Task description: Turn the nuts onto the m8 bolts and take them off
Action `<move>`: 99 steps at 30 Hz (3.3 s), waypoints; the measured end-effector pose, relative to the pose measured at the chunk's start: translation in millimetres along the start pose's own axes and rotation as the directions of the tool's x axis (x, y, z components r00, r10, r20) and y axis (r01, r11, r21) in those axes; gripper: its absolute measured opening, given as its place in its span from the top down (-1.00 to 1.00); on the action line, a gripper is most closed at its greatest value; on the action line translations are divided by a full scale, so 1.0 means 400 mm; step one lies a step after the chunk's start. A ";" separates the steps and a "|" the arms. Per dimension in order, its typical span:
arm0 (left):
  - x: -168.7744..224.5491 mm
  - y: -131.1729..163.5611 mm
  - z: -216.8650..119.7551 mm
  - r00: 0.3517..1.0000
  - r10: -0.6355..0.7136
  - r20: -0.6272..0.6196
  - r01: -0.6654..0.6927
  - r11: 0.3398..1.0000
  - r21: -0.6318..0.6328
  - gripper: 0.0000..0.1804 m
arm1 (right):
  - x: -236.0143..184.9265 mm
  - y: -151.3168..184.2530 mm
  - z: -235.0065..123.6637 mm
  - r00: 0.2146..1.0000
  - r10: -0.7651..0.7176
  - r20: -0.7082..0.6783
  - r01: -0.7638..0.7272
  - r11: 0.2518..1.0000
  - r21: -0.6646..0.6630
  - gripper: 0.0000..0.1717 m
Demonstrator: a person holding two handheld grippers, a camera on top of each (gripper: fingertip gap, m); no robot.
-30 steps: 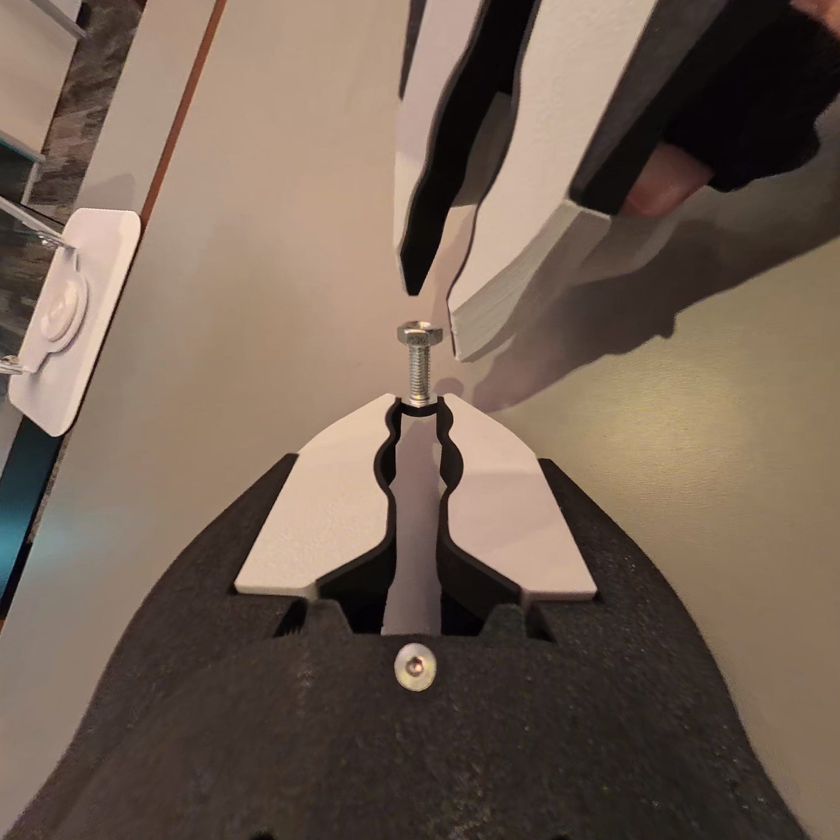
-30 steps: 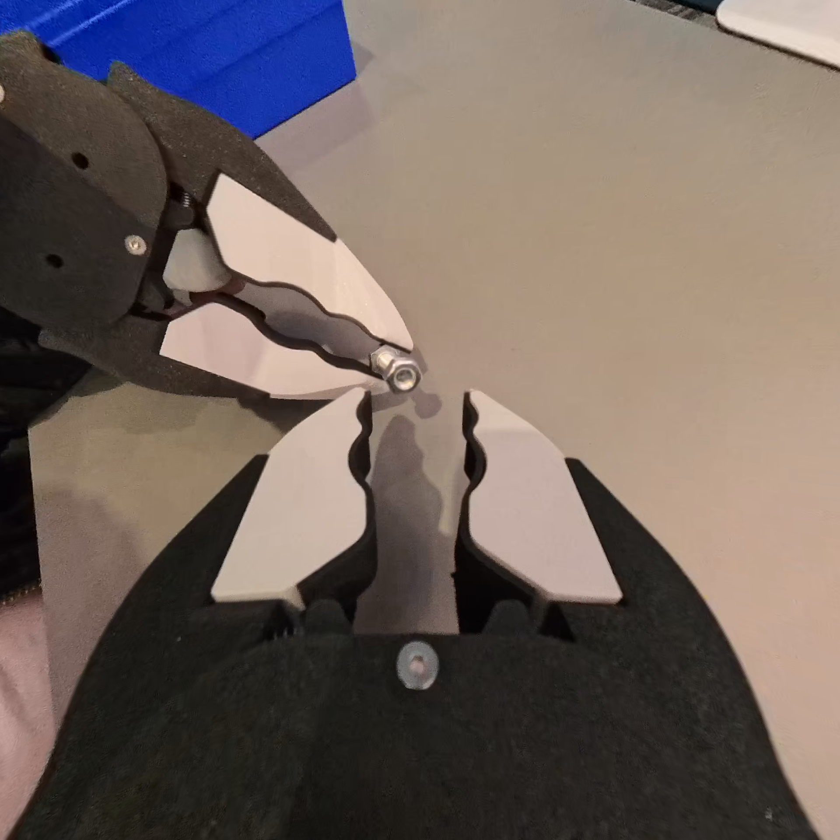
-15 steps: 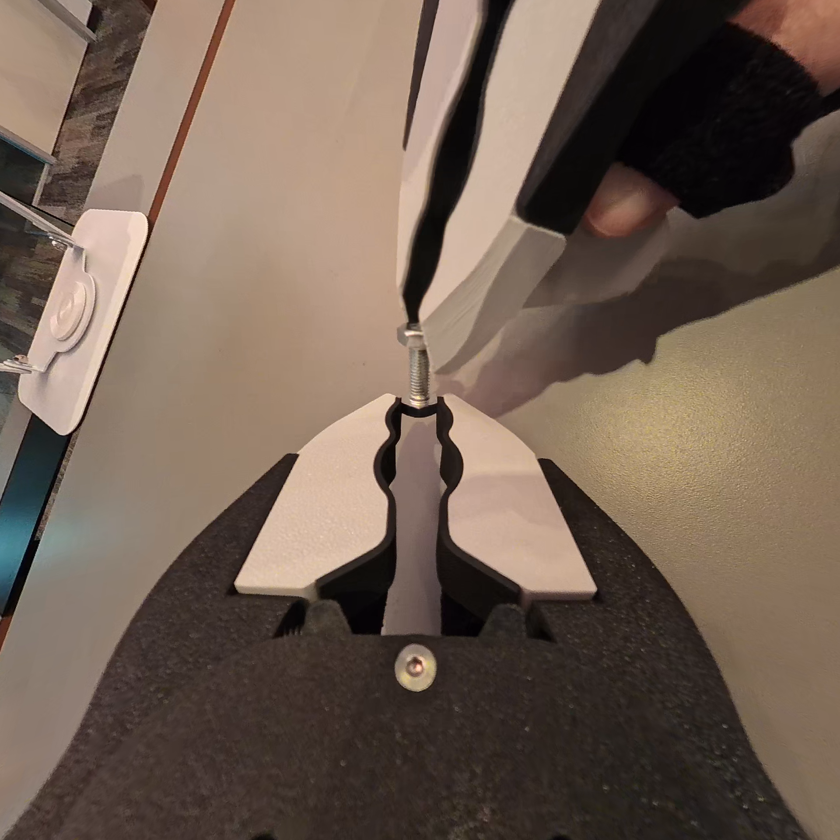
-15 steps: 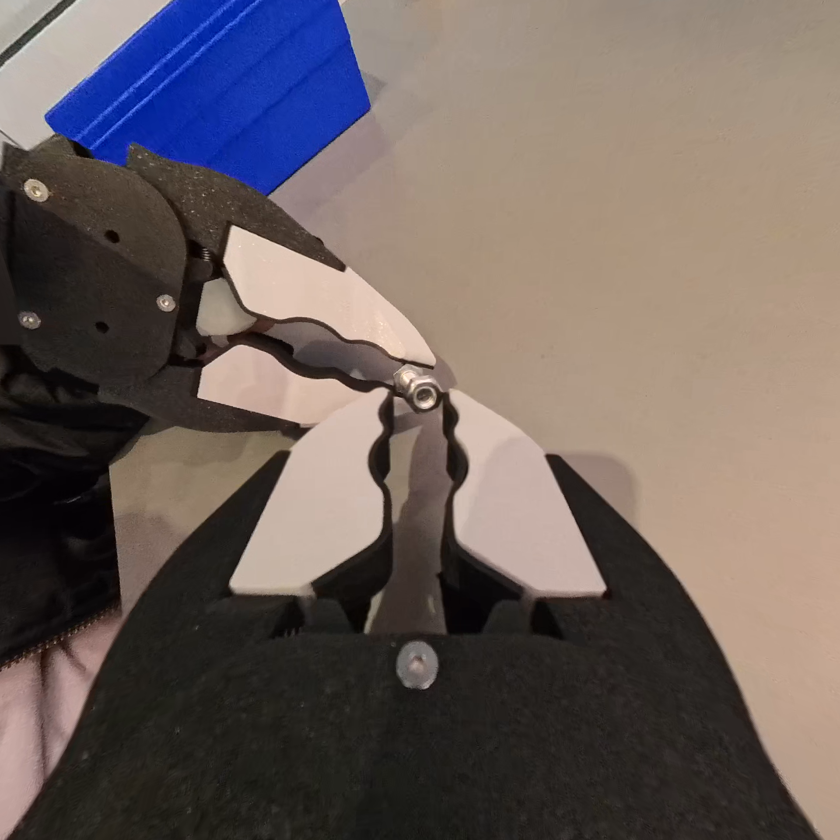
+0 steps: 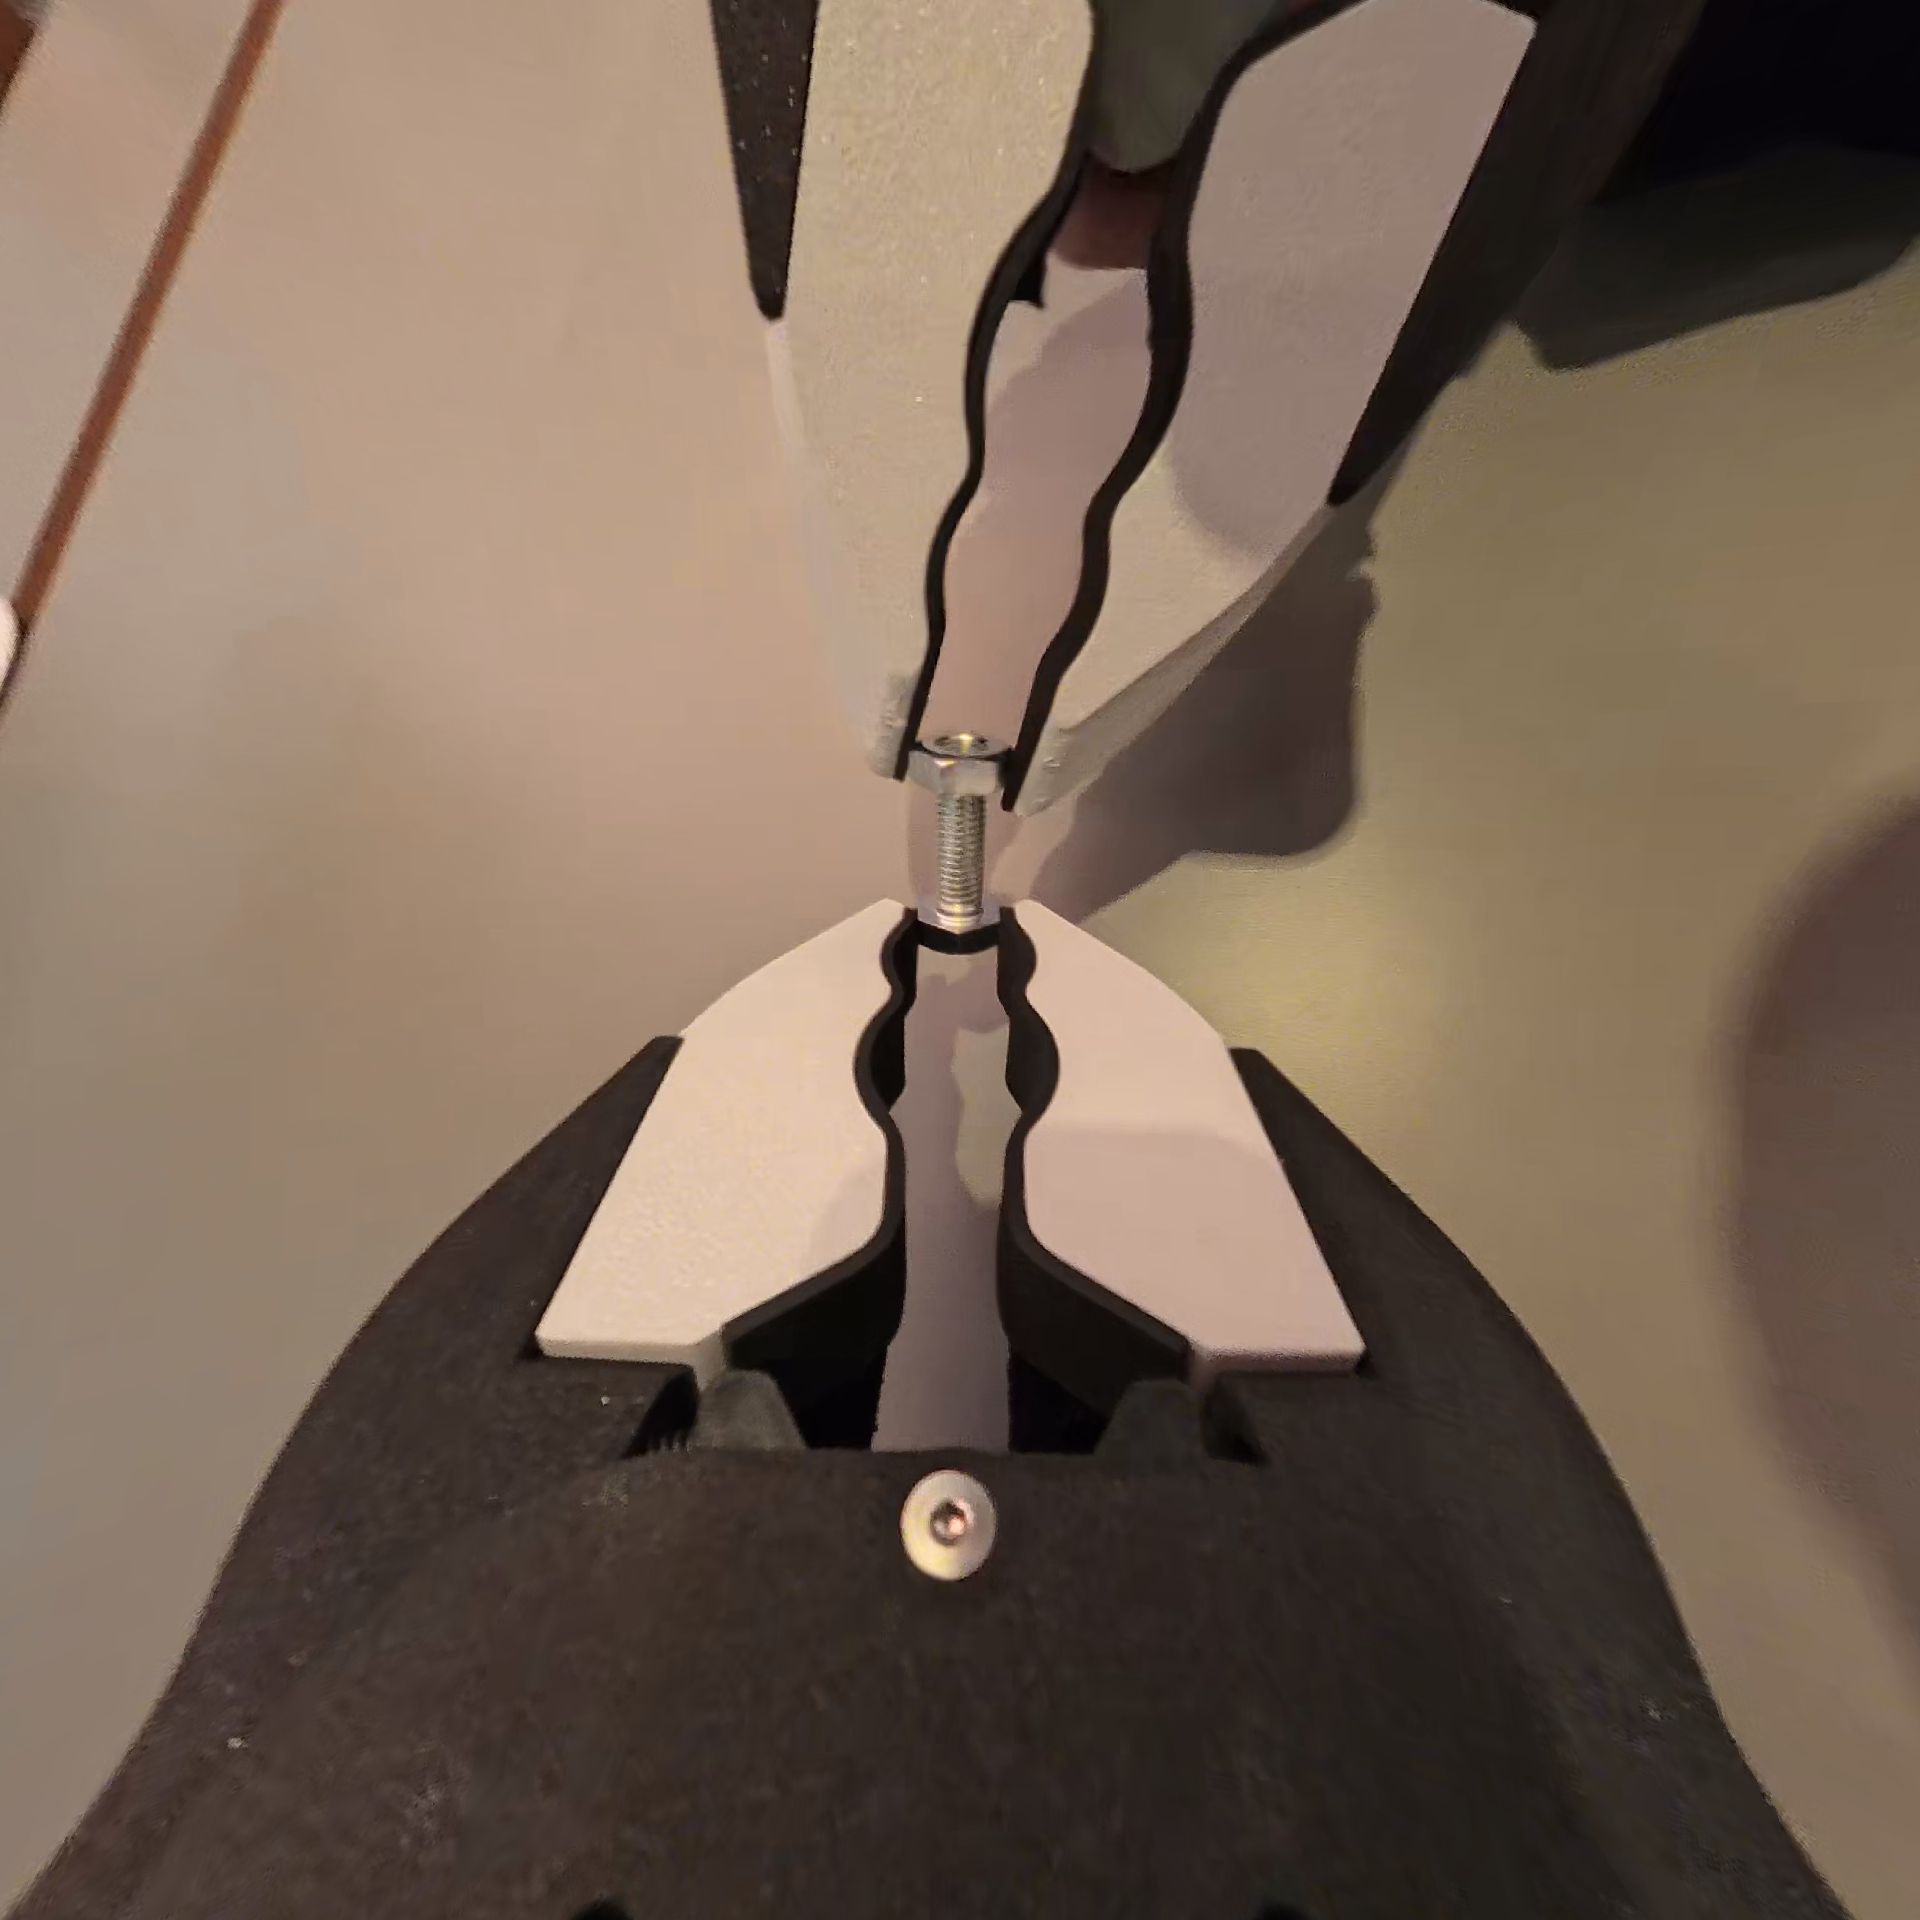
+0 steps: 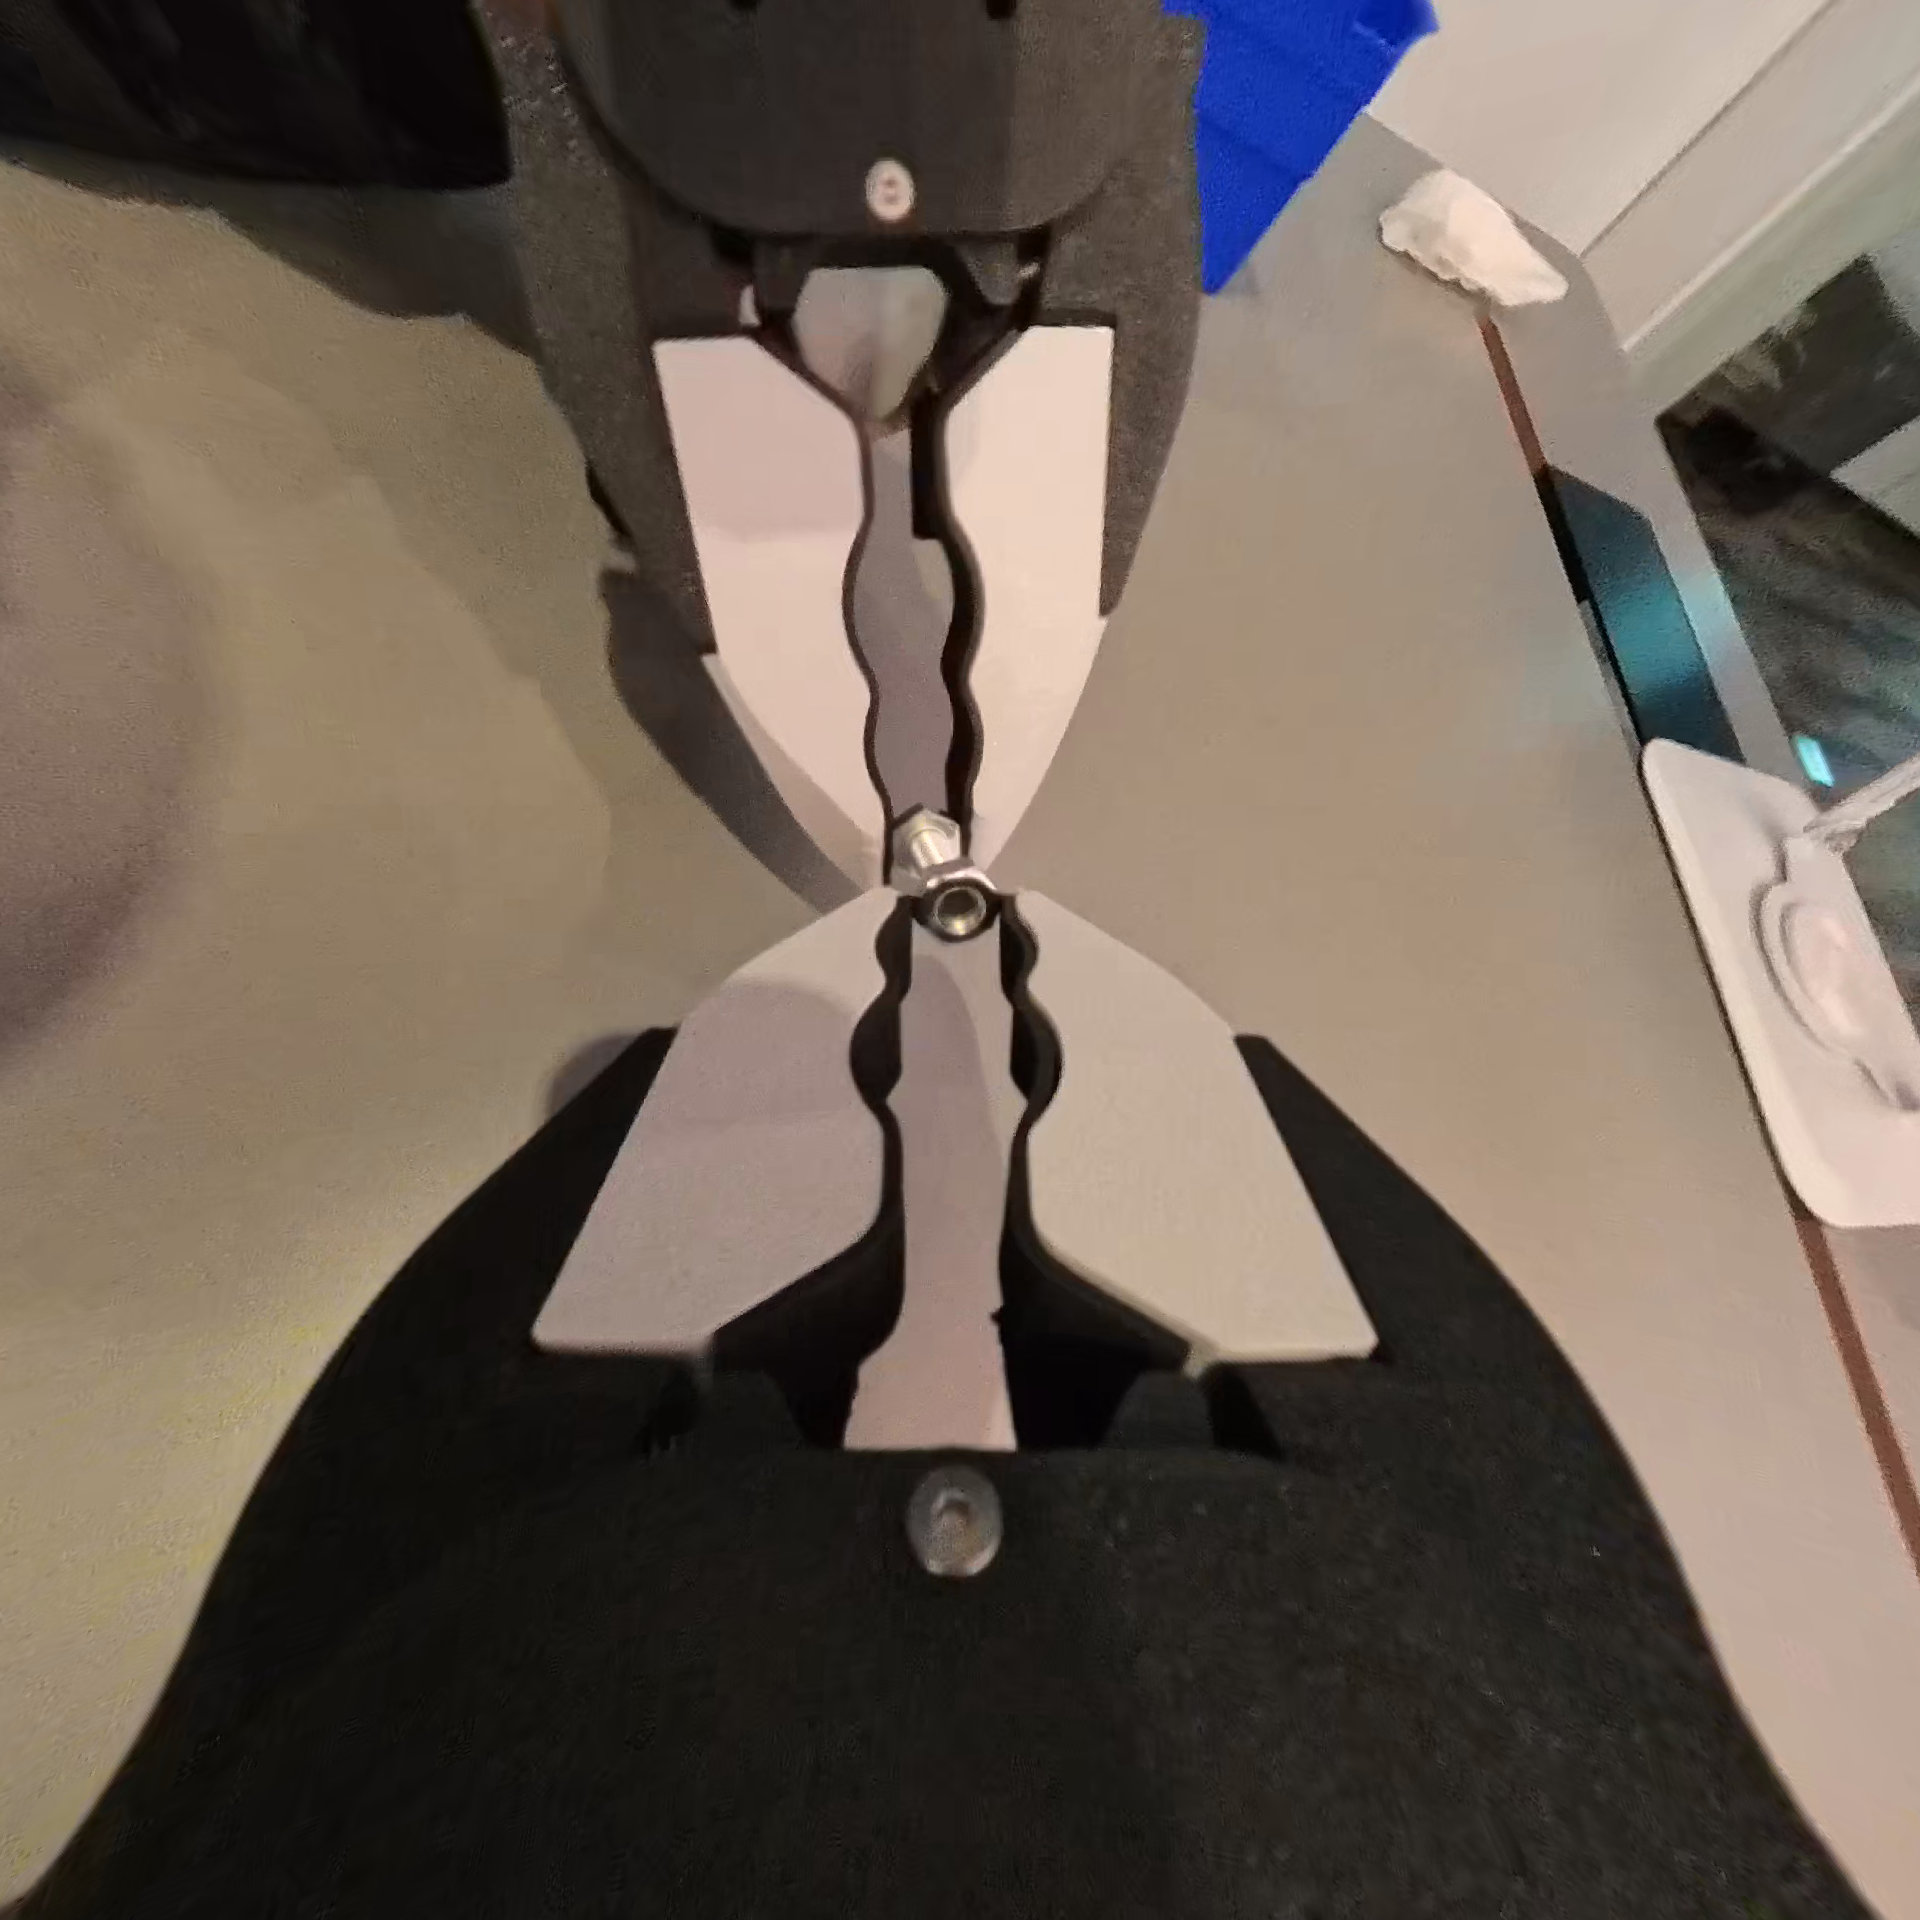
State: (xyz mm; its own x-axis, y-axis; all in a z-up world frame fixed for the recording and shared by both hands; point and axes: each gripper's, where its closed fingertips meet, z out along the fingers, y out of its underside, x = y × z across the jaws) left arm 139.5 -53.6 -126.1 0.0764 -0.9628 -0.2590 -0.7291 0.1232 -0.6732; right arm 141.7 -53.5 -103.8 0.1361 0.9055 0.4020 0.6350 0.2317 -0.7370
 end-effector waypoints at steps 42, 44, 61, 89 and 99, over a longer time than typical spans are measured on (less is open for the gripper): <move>-0.056 0.033 -0.003 0.990 0.017 0.142 -0.006 0.997 -0.074 0.84 | 0.060 0.027 0.010 0.711 0.704 0.000 -0.702 0.709 0.075 0.57; -0.057 0.034 0.003 0.986 0.037 0.161 -0.024 0.996 -0.085 0.84 | 0.065 0.017 0.013 0.594 0.801 0.069 -0.803 0.586 0.109 0.56; 0.006 0.008 -0.022 0.997 -0.047 -0.059 0.047 0.999 0.010 0.84 | -0.012 -0.008 0.011 0.880 0.438 0.186 -0.454 0.889 0.056 0.84; 0.124 -0.063 -0.108 0.855 -0.127 -0.502 0.239 0.957 0.166 0.84 | -0.097 -0.106 -0.075 0.986 -0.053 0.159 -0.005 0.940 0.342 0.84; 0.001 -0.031 -0.051 0.985 -0.130 -0.113 0.144 0.981 0.127 0.84 | -0.010 -0.064 -0.050 0.962 0.258 0.090 -0.273 0.921 0.277 0.55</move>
State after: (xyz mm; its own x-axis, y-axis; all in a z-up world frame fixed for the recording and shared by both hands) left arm 134.8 -60.4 -103.7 0.0927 -0.9917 -0.0892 -0.6179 0.0129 -0.7861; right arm 140.0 -70.1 -75.7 0.2262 0.9629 0.1471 0.3366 0.0644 -0.9395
